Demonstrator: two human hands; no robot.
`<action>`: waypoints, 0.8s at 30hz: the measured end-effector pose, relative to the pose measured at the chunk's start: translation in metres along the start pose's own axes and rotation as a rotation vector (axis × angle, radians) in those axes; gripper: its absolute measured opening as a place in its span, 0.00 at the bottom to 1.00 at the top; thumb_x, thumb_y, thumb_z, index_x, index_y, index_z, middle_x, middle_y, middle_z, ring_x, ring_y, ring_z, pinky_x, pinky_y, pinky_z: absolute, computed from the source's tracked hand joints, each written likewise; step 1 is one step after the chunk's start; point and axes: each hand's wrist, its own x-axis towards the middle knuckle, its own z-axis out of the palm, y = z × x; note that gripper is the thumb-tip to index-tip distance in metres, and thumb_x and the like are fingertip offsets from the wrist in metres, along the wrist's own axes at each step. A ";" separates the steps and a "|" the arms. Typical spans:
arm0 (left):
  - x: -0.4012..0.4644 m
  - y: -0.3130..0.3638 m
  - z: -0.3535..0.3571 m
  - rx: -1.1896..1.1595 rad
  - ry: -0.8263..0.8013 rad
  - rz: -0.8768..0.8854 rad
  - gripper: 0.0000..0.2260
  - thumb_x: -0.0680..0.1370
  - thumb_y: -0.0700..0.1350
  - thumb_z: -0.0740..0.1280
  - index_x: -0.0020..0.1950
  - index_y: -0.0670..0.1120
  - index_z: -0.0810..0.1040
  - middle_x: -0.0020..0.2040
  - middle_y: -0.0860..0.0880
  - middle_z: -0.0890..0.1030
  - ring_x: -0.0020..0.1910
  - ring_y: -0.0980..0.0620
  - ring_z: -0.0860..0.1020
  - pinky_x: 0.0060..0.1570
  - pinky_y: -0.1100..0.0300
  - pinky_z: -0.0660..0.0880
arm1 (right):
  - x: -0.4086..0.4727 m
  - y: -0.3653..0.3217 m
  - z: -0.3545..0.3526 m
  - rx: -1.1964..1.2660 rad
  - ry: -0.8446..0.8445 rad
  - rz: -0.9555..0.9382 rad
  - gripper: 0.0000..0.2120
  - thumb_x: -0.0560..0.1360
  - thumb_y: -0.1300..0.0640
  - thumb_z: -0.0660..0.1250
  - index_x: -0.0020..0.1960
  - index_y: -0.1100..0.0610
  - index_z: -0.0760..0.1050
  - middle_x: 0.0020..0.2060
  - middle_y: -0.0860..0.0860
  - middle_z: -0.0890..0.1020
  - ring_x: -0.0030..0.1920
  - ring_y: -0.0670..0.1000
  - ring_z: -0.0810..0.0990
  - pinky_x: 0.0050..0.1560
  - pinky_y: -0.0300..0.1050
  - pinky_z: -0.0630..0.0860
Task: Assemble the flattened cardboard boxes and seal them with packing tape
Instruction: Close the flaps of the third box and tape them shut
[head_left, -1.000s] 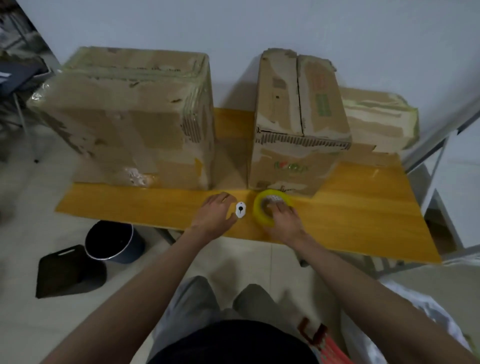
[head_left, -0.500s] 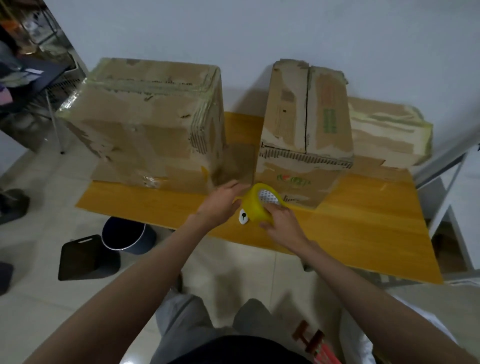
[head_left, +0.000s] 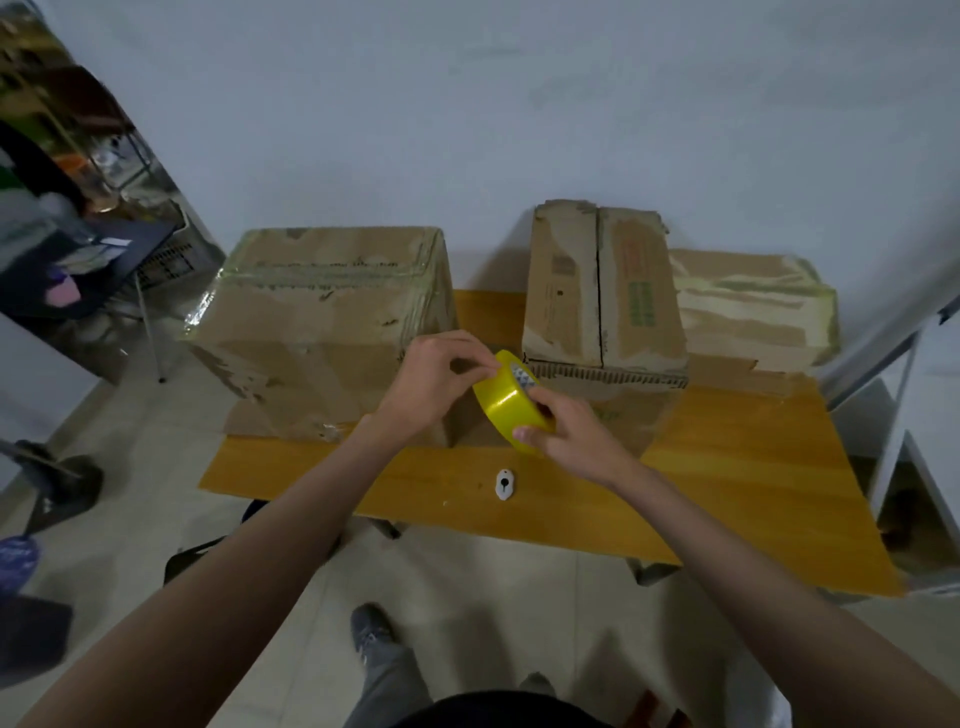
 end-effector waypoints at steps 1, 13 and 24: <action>0.006 0.003 -0.008 -0.008 -0.003 0.009 0.03 0.73 0.40 0.76 0.46 0.44 0.87 0.46 0.51 0.85 0.46 0.57 0.82 0.50 0.62 0.79 | 0.003 -0.008 -0.004 0.026 -0.003 0.020 0.16 0.78 0.55 0.71 0.62 0.60 0.75 0.53 0.56 0.81 0.51 0.56 0.78 0.50 0.53 0.74; 0.108 -0.048 -0.101 -0.381 -0.450 -0.192 0.04 0.78 0.33 0.68 0.46 0.41 0.78 0.41 0.41 0.81 0.41 0.49 0.80 0.50 0.53 0.79 | 0.069 -0.075 -0.015 0.145 0.357 0.172 0.32 0.72 0.31 0.61 0.48 0.61 0.77 0.41 0.61 0.80 0.42 0.59 0.80 0.41 0.56 0.76; 0.210 -0.123 -0.130 -0.396 -0.584 -0.255 0.02 0.76 0.33 0.71 0.46 0.37 0.79 0.32 0.52 0.83 0.29 0.57 0.80 0.31 0.66 0.76 | 0.138 -0.129 -0.003 0.012 0.378 0.348 0.22 0.72 0.44 0.75 0.60 0.51 0.73 0.50 0.49 0.80 0.47 0.49 0.81 0.46 0.54 0.80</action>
